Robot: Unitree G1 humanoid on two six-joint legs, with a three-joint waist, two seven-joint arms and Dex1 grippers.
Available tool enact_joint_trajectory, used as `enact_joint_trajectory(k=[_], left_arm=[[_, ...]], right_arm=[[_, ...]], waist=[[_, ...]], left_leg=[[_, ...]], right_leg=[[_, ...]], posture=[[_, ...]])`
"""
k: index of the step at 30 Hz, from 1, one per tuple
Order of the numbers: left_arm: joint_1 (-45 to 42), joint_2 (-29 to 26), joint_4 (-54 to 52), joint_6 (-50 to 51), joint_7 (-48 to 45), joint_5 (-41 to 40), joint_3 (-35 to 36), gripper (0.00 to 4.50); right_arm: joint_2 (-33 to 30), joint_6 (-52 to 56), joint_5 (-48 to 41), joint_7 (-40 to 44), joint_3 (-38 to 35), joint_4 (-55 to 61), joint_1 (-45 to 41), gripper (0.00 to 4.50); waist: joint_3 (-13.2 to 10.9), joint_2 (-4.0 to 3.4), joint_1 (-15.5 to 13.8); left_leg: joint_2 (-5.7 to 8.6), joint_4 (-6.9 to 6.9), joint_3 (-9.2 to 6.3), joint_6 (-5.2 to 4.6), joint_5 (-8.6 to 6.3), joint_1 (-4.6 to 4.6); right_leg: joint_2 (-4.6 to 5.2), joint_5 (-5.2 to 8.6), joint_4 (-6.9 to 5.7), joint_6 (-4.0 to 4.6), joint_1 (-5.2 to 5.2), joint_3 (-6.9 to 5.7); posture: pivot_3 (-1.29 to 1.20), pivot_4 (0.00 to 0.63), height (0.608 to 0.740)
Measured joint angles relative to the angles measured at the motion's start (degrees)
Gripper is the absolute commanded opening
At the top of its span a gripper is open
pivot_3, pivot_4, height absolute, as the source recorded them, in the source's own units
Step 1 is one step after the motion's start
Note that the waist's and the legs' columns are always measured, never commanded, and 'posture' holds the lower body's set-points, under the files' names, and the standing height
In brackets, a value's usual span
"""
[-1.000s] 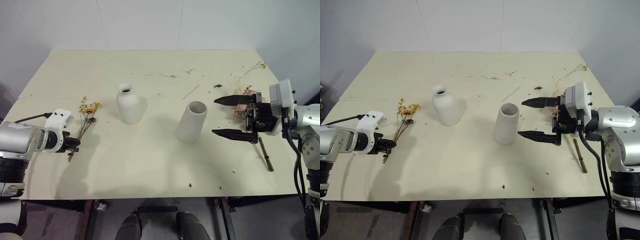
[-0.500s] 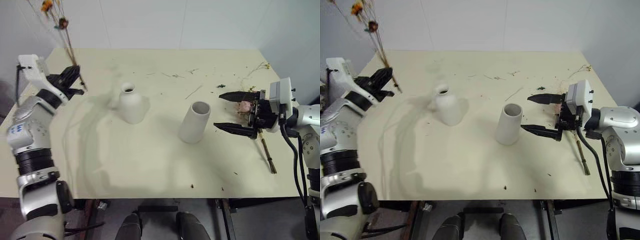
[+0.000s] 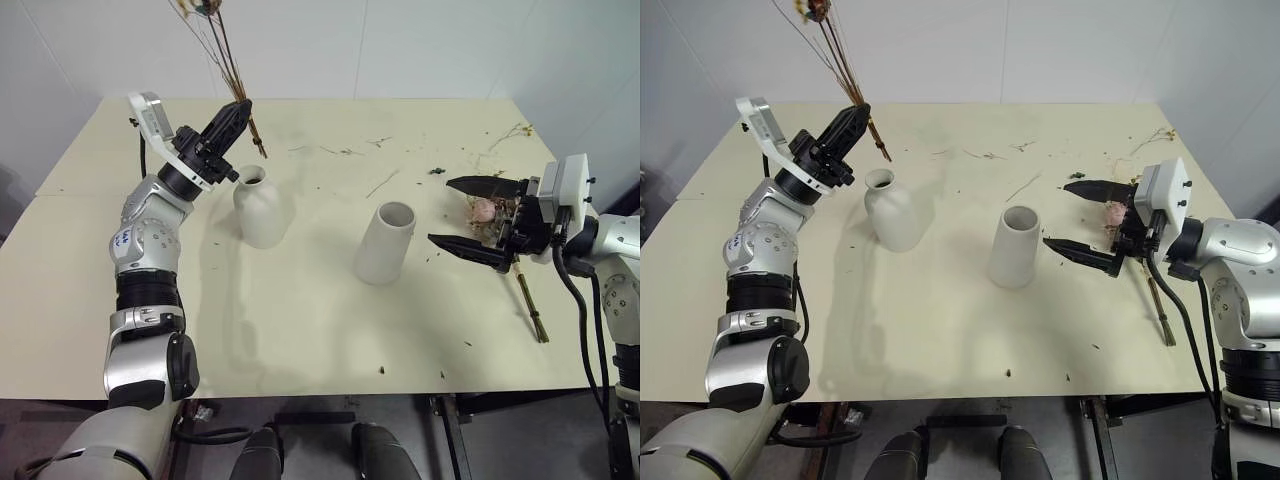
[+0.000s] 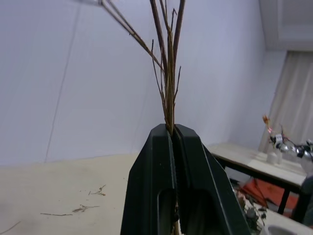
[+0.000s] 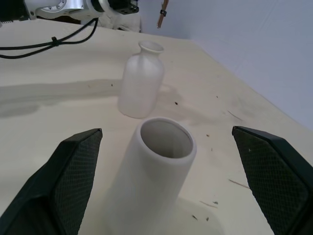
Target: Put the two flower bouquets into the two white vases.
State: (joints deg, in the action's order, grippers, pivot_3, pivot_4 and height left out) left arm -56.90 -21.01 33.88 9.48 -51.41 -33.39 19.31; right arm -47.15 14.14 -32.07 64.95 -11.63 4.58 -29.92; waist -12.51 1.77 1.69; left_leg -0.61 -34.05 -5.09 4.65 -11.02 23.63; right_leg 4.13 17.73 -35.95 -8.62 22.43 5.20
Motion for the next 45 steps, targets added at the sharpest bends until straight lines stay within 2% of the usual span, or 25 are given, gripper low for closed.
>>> enact_joint_trajectory(k=[8, 18, 31, 35, 41, 45], left_arm=[[-0.2, 0.2, 6.2, -9.5, -2.9, 2.2, -0.1, 0.04], [-0.3, -1.7, 7.8, -12.2, -4.2, 2.7, 0.4, 0.04], [0.3, -1.9, 16.1, -20.2, -5.7, 7.1, -0.2, 0.04], [0.9, -1.7, 19.0, -23.1, -5.9, 8.2, -0.3, 0.99], [2.2, -1.9, 20.1, -24.3, -7.7, 8.6, -0.3, 2.94], [4.4, -3.6, 17.0, -22.8, -9.2, 8.6, -0.9, 4.21]], right_arm=[[0.0, 1.1, -0.8, -3.1, -2.1, 3.5, 3.1, 4.50], [0.0, 2.2, -1.1, -5.0, -2.4, 5.2, 4.4, 4.50], [0.1, 2.3, -1.4, -6.9, -2.4, 6.5, 5.1, 4.50], [0.3, 2.3, -1.5, -7.2, -2.4, 6.6, 5.1, 4.50], [0.3, 2.3, -1.9, -7.7, -2.4, 6.9, 5.8, 4.50], [0.3, 2.4, -2.1, -8.0, -2.5, 7.2, 6.2, 4.50]], waist=[[0.0, 0.00, -0.1], [0.0, 0.00, -0.1], [0.0, 0.00, -0.1], [0.0, 0.00, -0.1], [0.0, 0.00, 0.0], [0.0, 0.00, 0.0]], left_leg=[[0.00, 0.00, -0.01, -0.02, -0.01, 0.02], [0.00, 0.00, -0.01, -0.03, -0.01, 0.01], [0.00, 0.00, -0.01, -0.03, -0.02, 0.01], [0.00, 0.00, -0.01, -0.03, -0.02, 0.01], [-0.01, 0.00, -0.01, -0.04, -0.02, 0.01], [-0.02, 0.01, -0.02, -0.04, -0.02, 0.01]], right_leg=[[0.00, 0.00, 0.00, 0.00, 0.01, 0.00], [0.00, 0.00, -0.01, 0.00, 0.01, 0.00], [0.00, 0.00, -0.02, 0.00, 0.00, 0.00], [0.00, 0.00, -0.01, 0.00, 0.01, 0.00], [0.00, 0.00, -0.01, 0.00, 0.01, 0.00], [-0.02, 0.00, -0.02, 0.00, 0.01, 0.00]], posture=[[0.00, 0.150, 0.740], [0.00, 0.150, 0.740], [0.00, 0.150, 0.740], [0.00, 0.150, 0.740], [0.00, 0.150, 0.740], [0.00, 0.150, 0.740]])
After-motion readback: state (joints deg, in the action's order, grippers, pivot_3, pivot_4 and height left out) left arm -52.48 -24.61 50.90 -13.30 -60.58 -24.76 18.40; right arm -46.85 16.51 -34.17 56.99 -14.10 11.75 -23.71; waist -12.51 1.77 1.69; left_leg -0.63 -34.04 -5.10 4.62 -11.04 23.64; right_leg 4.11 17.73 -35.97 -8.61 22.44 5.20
